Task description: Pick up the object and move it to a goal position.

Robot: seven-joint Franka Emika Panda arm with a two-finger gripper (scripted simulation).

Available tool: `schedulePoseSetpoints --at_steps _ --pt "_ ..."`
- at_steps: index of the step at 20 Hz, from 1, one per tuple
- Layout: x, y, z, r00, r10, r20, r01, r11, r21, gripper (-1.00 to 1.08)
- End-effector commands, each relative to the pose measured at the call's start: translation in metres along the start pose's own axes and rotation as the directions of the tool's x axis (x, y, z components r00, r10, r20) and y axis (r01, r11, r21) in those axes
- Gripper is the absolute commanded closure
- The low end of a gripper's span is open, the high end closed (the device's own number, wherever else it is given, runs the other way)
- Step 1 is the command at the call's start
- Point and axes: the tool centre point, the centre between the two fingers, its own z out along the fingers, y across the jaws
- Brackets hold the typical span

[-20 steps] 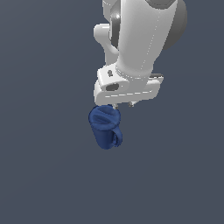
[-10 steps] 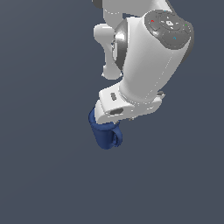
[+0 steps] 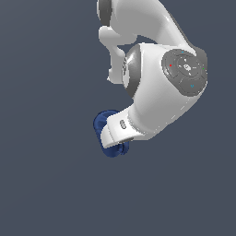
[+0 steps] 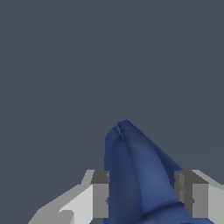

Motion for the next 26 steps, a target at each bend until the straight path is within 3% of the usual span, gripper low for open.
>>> schedulePoseSetpoints --at_steps 1,26 --pt "0.006 0.001 0.005 1.0 -0.012 0.01 0.012 1.0 -0.007 -0.2" --pt "0.014 0.004 0.04 0.999 -0.035 0.032 0.036 0.999 -0.019 -0.2"
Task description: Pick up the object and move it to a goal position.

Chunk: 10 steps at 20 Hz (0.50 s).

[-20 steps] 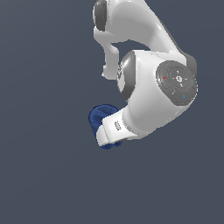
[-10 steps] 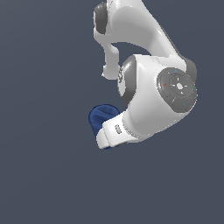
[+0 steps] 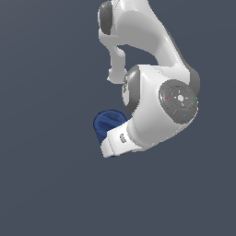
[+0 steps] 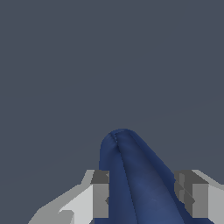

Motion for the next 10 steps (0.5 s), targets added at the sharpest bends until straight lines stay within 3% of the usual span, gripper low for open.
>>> schedulePoseSetpoints --at_steps 1,6,7,10 --pt "-0.0001 0.0001 0.0062 1.0 0.0 0.0 0.0 1.0 0.0 -0.2" --pt "0.0006 0.0003 0.0125 1.0 0.0 0.0 0.0 1.0 -0.001 -0.2" --pt "0.0006 0.0003 0.0125 1.0 0.0 0.0 0.0 1.0 -0.001 1.08" --pt "0.0006 0.0003 0.0125 1.0 0.0 0.0 0.0 1.0 -0.001 1.08"
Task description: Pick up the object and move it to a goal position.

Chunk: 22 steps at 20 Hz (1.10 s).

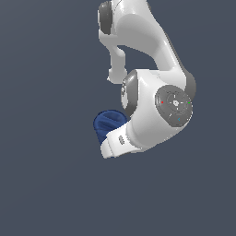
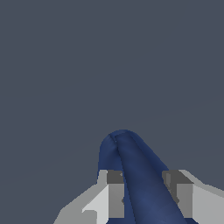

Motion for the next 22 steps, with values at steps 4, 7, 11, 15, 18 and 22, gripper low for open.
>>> schedulePoseSetpoints --at_steps 4,7,11,15,18,22 --pt "0.0 0.0 0.001 1.0 0.0 0.0 0.0 1.0 0.0 1.08" --pt "0.0 0.0 0.0 1.0 0.0 0.0 0.0 1.0 0.0 1.08" --pt "-0.002 -0.001 -0.003 1.0 0.0 0.0 0.0 1.0 0.0 1.08" --pt "-0.008 -0.002 -0.013 1.0 0.0 0.0 0.0 1.0 0.0 1.08" --pt "-0.016 -0.004 -0.026 1.0 0.0 0.0 0.0 1.0 0.0 1.08" --pt "-0.032 -0.008 -0.051 1.0 0.0 0.0 0.0 1.0 0.0 1.08"
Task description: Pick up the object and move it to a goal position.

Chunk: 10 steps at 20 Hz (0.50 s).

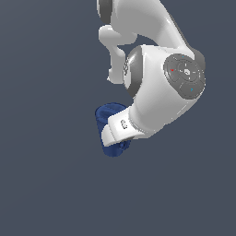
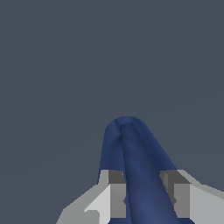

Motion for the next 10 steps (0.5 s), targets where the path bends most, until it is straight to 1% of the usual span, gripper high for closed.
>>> schedulePoseSetpoints --at_steps 1,10 --pt "-0.012 -0.002 -0.02 1.0 0.001 -0.004 -0.001 1.0 -0.002 1.08" --pt "-0.061 -0.015 -0.098 1.0 0.001 -0.004 -0.001 1.0 -0.002 1.08"
